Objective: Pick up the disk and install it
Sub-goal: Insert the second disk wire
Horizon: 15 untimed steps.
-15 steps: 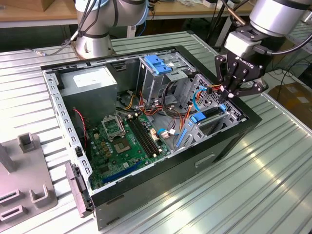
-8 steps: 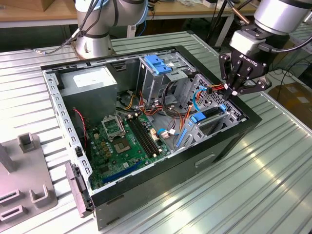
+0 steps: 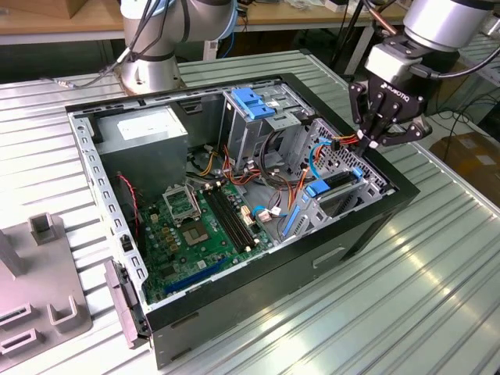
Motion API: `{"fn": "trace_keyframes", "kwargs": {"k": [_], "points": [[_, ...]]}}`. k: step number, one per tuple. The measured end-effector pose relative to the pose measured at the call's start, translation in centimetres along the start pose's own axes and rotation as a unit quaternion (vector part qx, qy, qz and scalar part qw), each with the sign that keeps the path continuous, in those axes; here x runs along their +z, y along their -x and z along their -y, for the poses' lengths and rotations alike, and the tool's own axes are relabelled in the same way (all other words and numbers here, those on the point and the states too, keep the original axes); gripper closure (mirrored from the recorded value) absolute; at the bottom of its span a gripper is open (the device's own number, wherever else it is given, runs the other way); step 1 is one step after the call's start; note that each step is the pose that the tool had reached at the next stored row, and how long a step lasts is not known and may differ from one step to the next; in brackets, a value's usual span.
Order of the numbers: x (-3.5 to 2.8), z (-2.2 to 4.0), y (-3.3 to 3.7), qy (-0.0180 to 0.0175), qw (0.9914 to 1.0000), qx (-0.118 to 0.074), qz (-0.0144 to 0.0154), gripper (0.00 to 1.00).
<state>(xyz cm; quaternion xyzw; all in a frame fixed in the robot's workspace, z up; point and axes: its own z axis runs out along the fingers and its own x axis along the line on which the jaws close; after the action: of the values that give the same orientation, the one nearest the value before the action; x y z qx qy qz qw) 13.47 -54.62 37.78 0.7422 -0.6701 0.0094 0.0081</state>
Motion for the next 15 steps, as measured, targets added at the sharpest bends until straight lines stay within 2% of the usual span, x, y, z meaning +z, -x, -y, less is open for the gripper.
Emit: {"fn": "trace_keyframes", "kwargs": {"k": [3,5,9,10,12,13,15], "points": [[-0.02,0.07,0.53,-0.0001,0.99998,-0.006,0.0,0.89],[-0.01,0.09,0.68,-0.0006,0.99966,-0.026,-0.0001,0.89],[0.0,0.12,0.68,-0.0016,0.998,-0.063,-0.0001,0.89],[0.01,0.16,0.68,-0.0019,0.99717,-0.075,-0.0001,0.89],[0.03,0.23,0.67,-0.0026,0.99633,-0.086,-0.0002,0.89],[0.07,0.29,0.71,-0.005,0.99585,-0.091,-0.0007,0.89],[0.08,0.34,0.73,-0.0072,0.99521,-0.097,-0.0011,0.89]]}}
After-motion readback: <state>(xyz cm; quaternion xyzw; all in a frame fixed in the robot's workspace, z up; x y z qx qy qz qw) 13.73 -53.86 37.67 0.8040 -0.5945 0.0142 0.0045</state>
